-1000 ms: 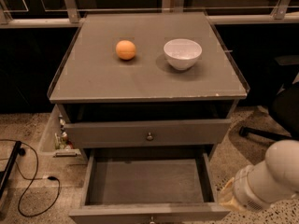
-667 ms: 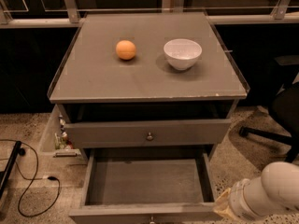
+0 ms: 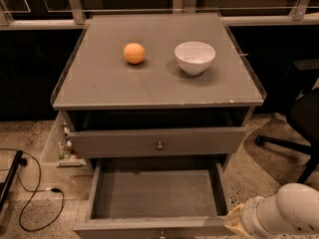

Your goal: Close middle drawer

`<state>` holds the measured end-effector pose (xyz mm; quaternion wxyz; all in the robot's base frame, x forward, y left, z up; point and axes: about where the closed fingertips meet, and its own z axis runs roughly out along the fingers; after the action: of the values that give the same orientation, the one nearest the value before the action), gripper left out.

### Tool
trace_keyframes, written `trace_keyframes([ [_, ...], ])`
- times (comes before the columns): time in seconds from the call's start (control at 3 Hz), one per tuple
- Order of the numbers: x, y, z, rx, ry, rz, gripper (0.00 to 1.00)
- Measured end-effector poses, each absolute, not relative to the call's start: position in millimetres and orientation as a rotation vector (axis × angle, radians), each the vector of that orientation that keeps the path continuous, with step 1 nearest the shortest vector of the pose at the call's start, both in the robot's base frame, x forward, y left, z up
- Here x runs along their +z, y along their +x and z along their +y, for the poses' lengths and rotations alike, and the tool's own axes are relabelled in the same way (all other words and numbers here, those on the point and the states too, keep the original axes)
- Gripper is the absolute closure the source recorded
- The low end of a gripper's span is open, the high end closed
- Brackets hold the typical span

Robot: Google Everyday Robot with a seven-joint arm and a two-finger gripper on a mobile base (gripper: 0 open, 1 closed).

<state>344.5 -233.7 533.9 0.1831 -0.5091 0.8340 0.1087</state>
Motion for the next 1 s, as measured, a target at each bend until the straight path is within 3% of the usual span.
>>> trace_keyframes([
  [1.0, 465, 348, -199, 0.257, -1.482, 2.241, 1.0],
])
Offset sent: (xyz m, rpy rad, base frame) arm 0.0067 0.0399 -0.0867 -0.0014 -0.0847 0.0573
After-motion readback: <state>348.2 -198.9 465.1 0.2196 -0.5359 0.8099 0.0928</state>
